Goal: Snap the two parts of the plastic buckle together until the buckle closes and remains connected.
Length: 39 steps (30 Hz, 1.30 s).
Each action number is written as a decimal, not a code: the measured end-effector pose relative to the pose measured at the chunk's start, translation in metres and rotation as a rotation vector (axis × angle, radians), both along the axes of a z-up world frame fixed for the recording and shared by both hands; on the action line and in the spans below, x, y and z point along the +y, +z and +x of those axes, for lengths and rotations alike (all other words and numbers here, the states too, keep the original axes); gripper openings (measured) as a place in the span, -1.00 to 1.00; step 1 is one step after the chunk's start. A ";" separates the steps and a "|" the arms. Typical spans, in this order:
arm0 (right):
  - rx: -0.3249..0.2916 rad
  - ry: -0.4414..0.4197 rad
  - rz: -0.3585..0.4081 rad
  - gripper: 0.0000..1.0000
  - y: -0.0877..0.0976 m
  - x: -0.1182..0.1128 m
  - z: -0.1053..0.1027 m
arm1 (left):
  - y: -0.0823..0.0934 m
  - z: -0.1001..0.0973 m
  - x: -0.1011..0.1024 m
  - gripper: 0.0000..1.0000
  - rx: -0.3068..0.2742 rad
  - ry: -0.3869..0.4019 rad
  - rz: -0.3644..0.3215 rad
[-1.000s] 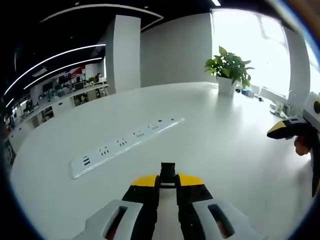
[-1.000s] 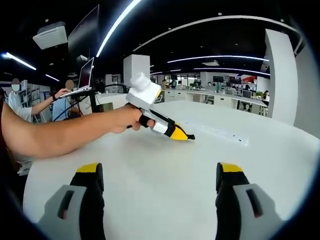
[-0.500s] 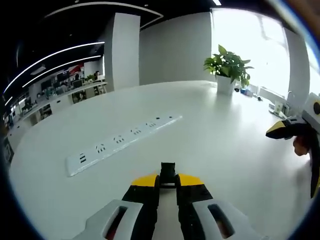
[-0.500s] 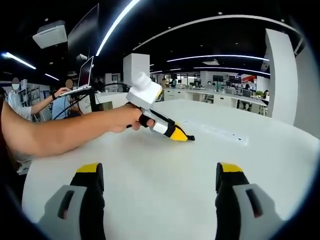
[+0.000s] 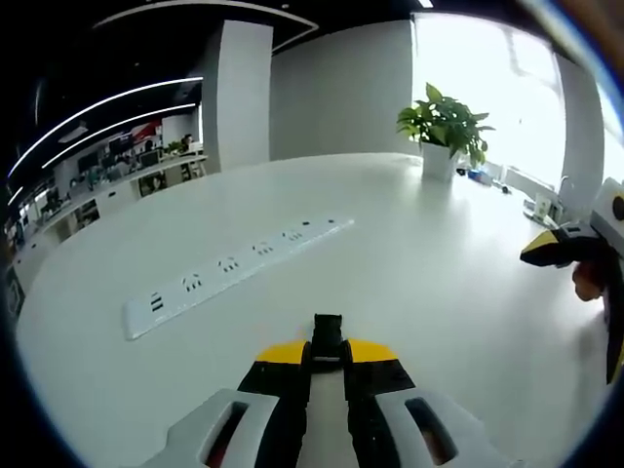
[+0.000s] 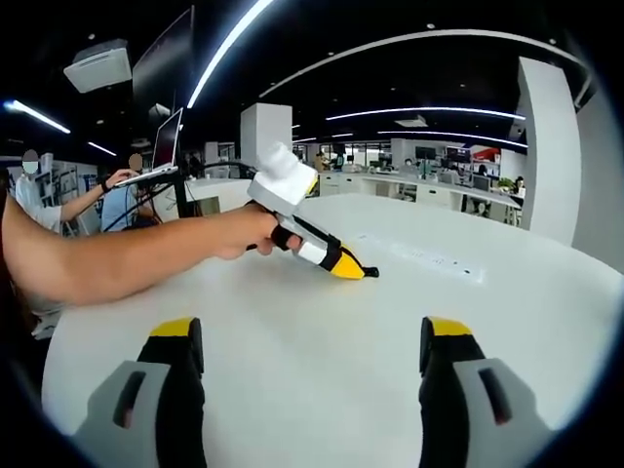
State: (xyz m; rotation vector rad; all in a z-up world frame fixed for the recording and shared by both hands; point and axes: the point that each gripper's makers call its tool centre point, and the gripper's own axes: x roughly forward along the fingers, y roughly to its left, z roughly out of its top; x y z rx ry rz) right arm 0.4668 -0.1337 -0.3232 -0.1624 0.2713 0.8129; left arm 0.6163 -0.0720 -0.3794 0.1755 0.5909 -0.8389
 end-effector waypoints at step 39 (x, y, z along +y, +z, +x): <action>0.000 -0.003 -0.022 0.82 -0.005 -0.001 0.001 | 0.005 0.010 -0.003 0.99 -0.129 -0.056 0.041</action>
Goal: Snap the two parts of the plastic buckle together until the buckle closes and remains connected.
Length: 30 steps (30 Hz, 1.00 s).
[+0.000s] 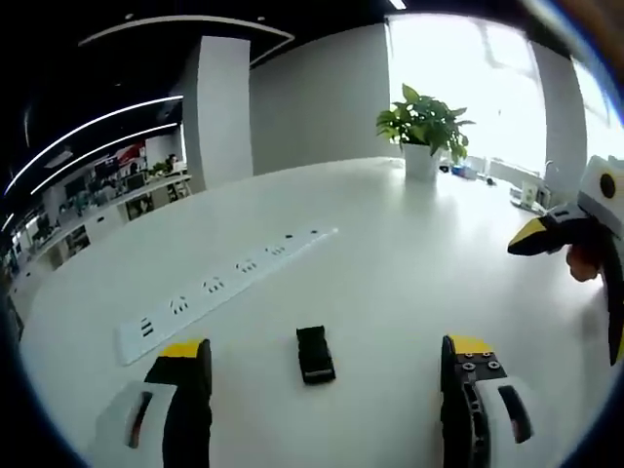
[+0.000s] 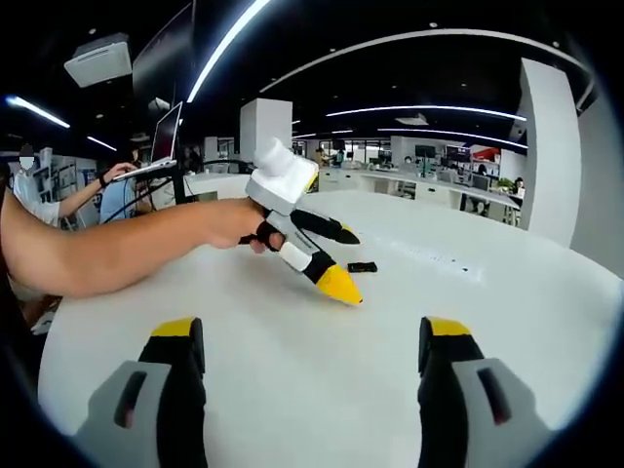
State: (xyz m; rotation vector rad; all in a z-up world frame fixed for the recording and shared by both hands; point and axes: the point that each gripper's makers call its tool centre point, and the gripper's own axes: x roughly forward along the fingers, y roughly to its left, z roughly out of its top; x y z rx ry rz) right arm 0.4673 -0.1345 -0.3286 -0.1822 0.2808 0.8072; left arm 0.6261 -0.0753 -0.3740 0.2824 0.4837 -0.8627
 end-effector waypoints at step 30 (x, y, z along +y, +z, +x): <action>-0.005 -0.011 -0.004 0.82 0.001 -0.002 0.002 | 0.024 -0.005 -0.004 0.99 0.034 0.028 -0.109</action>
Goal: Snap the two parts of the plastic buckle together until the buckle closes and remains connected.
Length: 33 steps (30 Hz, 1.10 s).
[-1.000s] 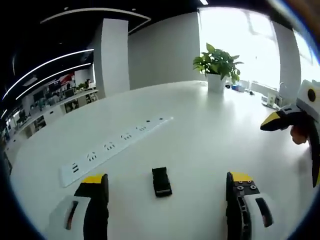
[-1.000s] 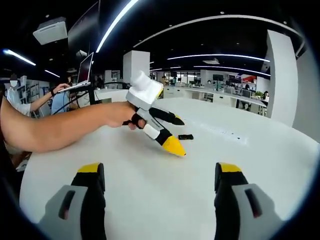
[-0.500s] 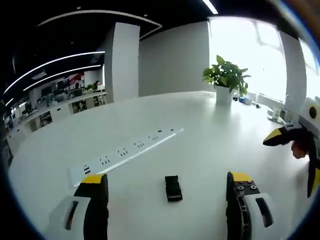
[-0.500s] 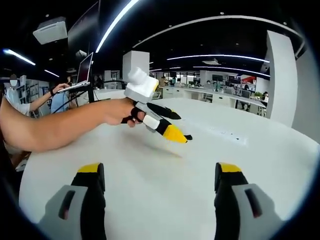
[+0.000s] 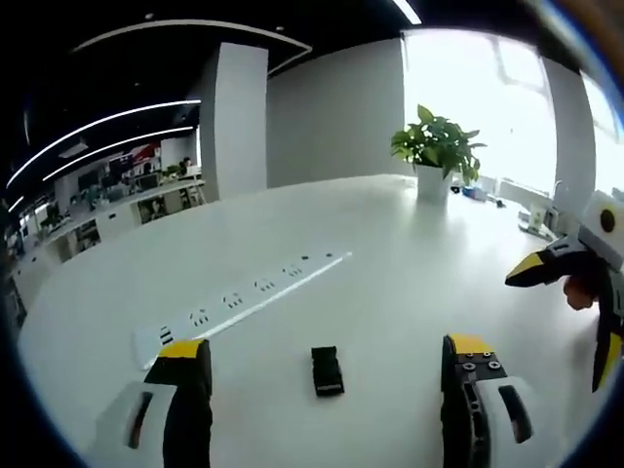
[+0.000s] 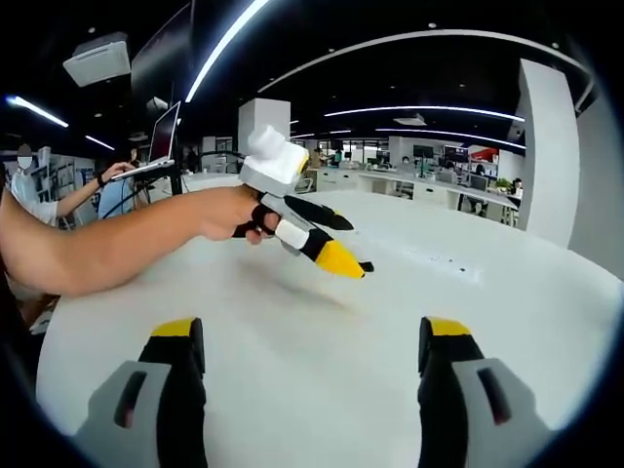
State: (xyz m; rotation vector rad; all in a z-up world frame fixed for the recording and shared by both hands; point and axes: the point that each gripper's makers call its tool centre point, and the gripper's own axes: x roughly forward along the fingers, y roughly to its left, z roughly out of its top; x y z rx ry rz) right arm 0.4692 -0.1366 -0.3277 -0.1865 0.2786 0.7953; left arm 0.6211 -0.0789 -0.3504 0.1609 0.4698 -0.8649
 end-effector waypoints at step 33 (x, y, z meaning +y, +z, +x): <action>-0.037 -0.016 -0.004 0.84 0.004 -0.001 -0.001 | 0.025 -0.013 0.027 0.95 -0.060 0.097 -0.134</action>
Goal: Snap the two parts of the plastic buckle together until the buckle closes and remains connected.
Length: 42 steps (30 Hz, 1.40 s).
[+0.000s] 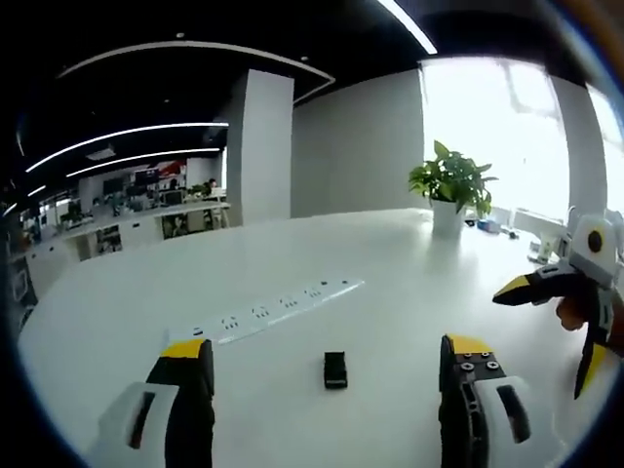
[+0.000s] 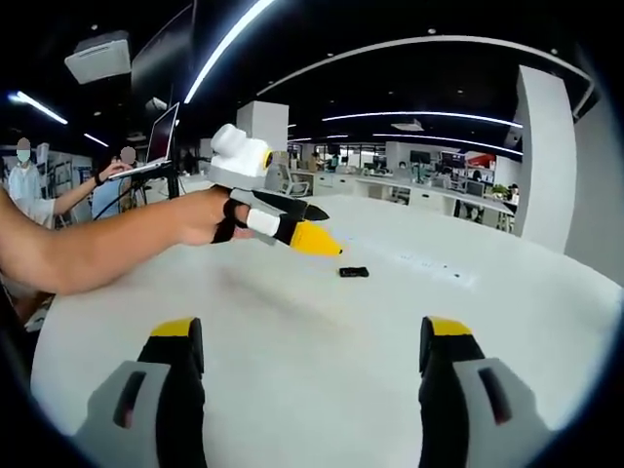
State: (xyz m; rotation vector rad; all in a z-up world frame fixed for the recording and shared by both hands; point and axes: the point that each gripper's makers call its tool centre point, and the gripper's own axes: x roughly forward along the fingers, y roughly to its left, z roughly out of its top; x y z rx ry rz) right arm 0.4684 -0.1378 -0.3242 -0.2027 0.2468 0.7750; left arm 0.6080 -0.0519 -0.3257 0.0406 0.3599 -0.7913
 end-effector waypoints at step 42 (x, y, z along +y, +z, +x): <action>-0.003 0.000 0.040 1.00 0.004 0.001 0.002 | -0.004 -0.031 0.005 0.89 0.006 -0.044 0.054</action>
